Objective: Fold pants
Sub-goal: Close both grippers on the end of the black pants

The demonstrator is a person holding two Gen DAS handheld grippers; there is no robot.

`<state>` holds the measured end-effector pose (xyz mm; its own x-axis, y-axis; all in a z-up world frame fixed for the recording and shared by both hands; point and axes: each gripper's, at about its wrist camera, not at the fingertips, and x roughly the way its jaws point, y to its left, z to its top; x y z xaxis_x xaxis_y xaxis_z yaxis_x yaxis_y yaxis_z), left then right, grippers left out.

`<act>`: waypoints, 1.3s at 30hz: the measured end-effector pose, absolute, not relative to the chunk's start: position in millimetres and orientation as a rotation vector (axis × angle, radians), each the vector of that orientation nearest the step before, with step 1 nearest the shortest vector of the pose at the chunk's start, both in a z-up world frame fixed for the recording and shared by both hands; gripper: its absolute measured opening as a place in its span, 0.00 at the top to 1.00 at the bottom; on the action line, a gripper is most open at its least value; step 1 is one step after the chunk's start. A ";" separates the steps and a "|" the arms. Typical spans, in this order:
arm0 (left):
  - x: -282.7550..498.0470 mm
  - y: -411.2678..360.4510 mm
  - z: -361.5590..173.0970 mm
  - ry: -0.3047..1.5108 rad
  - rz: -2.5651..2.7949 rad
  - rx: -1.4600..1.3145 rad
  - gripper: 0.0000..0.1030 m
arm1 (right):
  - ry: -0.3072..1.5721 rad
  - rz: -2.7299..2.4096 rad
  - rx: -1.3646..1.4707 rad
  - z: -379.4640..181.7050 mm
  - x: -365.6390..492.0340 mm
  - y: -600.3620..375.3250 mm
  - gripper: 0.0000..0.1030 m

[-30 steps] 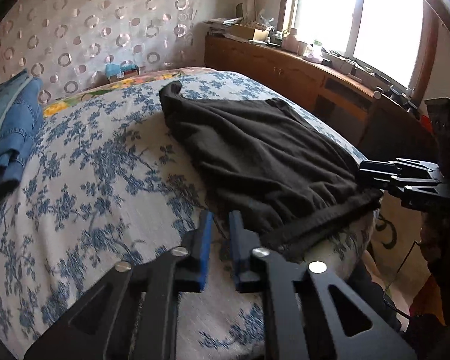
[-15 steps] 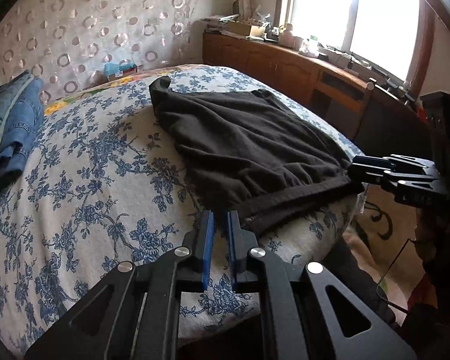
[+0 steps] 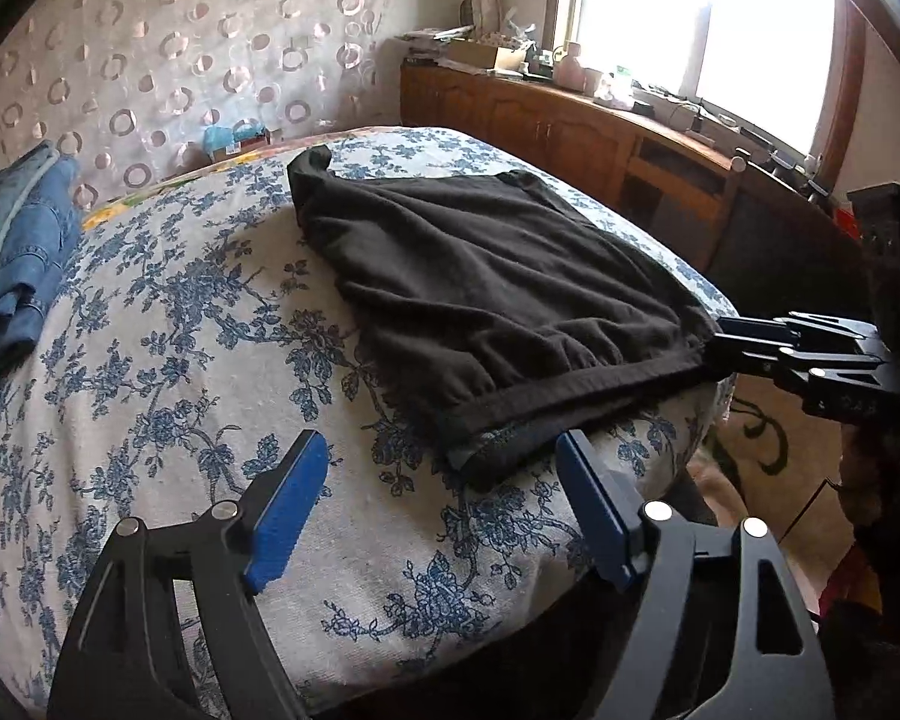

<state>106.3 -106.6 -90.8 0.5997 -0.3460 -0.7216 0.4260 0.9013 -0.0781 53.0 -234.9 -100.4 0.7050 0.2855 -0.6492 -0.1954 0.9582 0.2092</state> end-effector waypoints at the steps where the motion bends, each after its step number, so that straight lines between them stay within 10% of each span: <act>1: 107.6 -107.5 -92.2 0.817 -0.449 0.106 0.23 | 0.742 0.268 0.132 -101.0 52.4 -235.3 0.64; 25: 109.1 -125.4 -103.3 0.811 -0.514 0.148 0.70 | 0.729 0.239 0.043 -112.8 57.8 -213.8 0.63; 30: 110.8 -125.5 -99.3 0.799 -0.512 0.140 0.89 | 0.727 0.280 0.083 -114.1 63.7 -221.7 0.90; 39: 94.8 -114.0 -35.1 0.665 -0.506 0.118 0.91 | 0.622 0.326 0.064 -77.0 55.1 -219.1 0.92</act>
